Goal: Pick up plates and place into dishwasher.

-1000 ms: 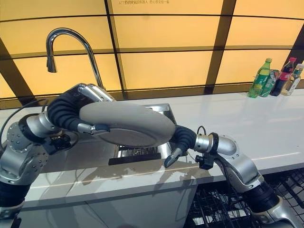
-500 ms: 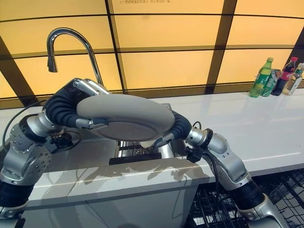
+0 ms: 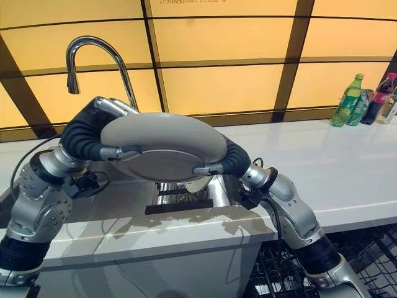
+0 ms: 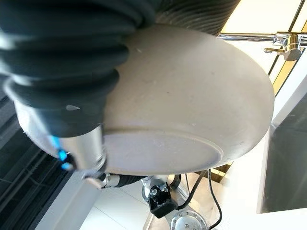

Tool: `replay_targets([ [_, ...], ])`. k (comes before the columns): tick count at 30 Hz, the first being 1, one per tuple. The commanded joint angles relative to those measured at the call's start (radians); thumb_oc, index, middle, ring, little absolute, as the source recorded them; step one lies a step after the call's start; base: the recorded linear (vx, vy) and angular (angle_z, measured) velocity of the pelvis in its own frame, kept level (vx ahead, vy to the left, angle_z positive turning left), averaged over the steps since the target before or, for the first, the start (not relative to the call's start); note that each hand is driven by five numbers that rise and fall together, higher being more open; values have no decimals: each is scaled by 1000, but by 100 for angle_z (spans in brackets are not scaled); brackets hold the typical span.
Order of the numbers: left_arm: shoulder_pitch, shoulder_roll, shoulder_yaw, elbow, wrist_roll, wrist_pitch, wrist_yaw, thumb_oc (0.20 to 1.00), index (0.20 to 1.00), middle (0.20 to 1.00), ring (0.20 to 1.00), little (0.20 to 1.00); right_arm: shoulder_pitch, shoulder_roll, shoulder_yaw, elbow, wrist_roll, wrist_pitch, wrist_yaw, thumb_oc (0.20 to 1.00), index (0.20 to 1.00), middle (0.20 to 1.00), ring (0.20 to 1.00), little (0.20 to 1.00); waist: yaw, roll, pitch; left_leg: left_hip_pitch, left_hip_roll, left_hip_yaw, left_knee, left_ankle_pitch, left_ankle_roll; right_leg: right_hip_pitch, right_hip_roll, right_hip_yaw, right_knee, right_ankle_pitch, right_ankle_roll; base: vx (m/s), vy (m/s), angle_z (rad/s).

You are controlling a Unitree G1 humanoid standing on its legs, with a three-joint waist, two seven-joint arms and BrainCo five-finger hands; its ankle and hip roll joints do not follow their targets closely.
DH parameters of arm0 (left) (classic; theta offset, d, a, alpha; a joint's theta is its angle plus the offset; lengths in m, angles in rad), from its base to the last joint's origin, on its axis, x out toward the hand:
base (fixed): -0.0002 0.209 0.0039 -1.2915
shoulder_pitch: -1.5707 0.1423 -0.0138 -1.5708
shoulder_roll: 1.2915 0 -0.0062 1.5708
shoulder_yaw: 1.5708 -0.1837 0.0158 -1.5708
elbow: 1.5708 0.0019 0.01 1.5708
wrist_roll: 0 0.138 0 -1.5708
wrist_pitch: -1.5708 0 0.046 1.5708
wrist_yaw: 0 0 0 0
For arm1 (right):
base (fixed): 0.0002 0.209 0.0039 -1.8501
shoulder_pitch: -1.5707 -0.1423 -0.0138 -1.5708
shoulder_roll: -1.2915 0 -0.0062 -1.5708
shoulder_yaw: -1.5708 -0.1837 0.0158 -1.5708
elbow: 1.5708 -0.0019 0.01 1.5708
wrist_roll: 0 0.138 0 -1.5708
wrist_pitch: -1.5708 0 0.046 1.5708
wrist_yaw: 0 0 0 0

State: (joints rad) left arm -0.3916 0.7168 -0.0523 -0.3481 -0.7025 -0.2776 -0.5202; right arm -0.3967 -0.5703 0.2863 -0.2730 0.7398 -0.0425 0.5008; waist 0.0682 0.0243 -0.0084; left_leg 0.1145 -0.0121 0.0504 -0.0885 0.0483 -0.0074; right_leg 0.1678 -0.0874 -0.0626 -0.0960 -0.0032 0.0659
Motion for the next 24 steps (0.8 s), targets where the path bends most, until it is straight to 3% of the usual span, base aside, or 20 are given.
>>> replay_targets([
  [1, -80, -39, -45, 38, -19, -21, -1, 200, 200, 200, 200, 200, -100, 37, 14, -56, 7, -11, 0, 200, 200, 200, 200, 200, 17, -23, -46, 22, 43, -21, 6, -86, -25, -44, -42, -64, 9, 19, 38, 0, 0, 0],
  [18, -54, -52, -23, 44, -2, -14, 50, 200, 200, 200, 200, 200, -68, 26, -48, -38, -88, -36, -149, 200, 200, 200, 200, 200, 5, -23, -47, 16, 48, -25, 1, -86, -25, -47, -28, -44, 9, 10, 31, -12, -2, 0],
  [19, -55, -54, -24, 45, -1, -12, 62, 269, 269, 269, 269, 269, -67, 24, -52, -37, -89, -35, -163, 200, 200, 200, 200, 200, 4, -25, -46, 10, 46, -29, 1, -76, -24, -52, -26, -38, 9, 17, 28, -65, -23, 5],
  [20, -57, -55, -25, 48, 0, -13, 74, 429, 429, 429, 429, 429, -66, 23, -55, -36, -90, -34, -172, 200, 200, 200, 200, 200, 2, -25, -46, 9, 46, -32, 1, -76, -24, -51, -24, -35, 9, 16, 27, -58, -28, 7],
  [21, -58, -58, -23, 59, 3, -14, 97, 1000, 1000, 1000, 1000, 1000, -63, 23, -65, -29, -98, -32, -192, 200, 200, 200, 200, 200, 1, -25, -45, 10, 45, -37, 1, -76, -23, -46, -21, -32, 9, 13, 24, -27, -27, 7],
  [24, -54, -63, -15, 67, 32, -23, 161, 1000, 1000, 1000, 1000, 1000, -54, 24, -82, -23, -126, -37, -233, 200, 200, 200, 200, 200, -1, -24, -42, 13, 46, -45, 1, -76, -25, -39, -19, -34, 9, 9, 21, -39, -27, 11],
])
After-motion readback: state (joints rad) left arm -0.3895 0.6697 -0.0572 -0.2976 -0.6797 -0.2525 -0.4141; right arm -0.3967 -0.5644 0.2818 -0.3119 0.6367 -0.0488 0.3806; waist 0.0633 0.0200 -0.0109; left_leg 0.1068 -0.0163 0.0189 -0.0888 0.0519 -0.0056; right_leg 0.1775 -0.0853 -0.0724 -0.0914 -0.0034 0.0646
